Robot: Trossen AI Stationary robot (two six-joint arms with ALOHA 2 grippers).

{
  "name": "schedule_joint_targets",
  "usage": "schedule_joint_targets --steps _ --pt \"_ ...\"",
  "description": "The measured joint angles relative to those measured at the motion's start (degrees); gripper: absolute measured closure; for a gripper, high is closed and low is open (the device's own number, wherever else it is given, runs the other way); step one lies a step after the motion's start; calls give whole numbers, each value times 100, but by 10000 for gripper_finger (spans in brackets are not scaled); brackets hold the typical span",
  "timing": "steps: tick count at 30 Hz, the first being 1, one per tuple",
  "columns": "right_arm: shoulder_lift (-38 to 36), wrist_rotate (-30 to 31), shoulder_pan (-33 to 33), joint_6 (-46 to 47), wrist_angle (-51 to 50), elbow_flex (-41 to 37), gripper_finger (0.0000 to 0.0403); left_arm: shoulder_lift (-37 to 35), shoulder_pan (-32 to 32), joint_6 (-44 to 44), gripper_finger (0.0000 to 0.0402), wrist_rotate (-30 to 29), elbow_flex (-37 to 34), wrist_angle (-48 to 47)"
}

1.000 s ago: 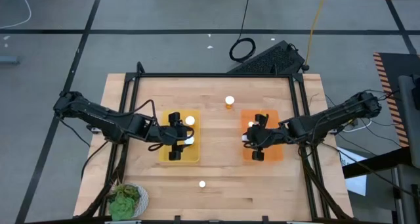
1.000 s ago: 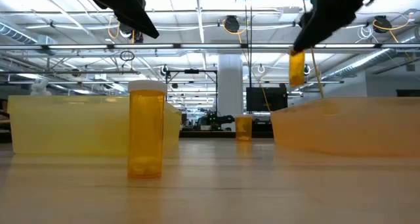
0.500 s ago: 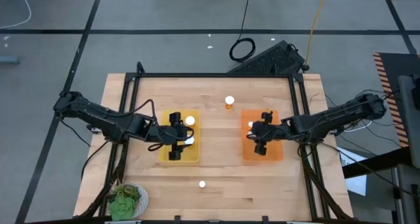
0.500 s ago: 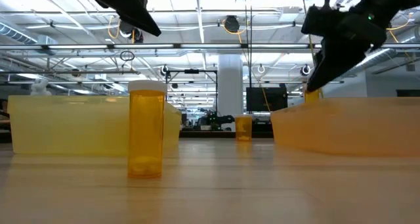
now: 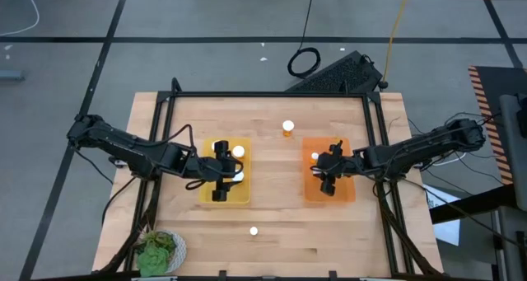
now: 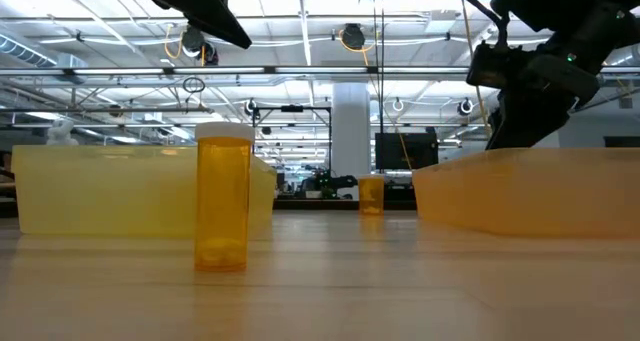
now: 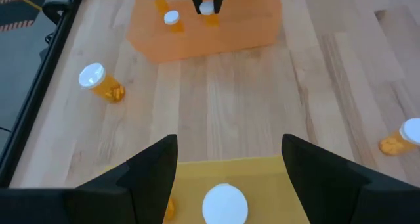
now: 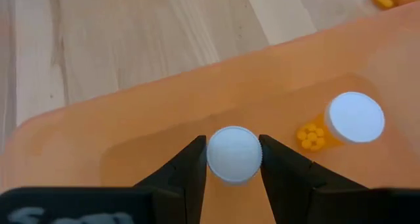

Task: Pick and place medicine bottles into bin by pill shape (circle, oval)
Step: Put the small orange pill bottle into the orange bin, then put the large orange pill bottle into the yellow bin

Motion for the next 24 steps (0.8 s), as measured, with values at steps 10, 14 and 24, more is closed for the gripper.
schedule_joint_targets --steps 10,14,24 --pt "0 0 15 210 -21 0 246 0 0 72 128 2 0 21" --pt "-7 5 15 210 -21 0 225 -2 0 72 128 2 0 19" --pt "-446 35 15 192 -30 58 200 -2 0 72 128 20 0 21"
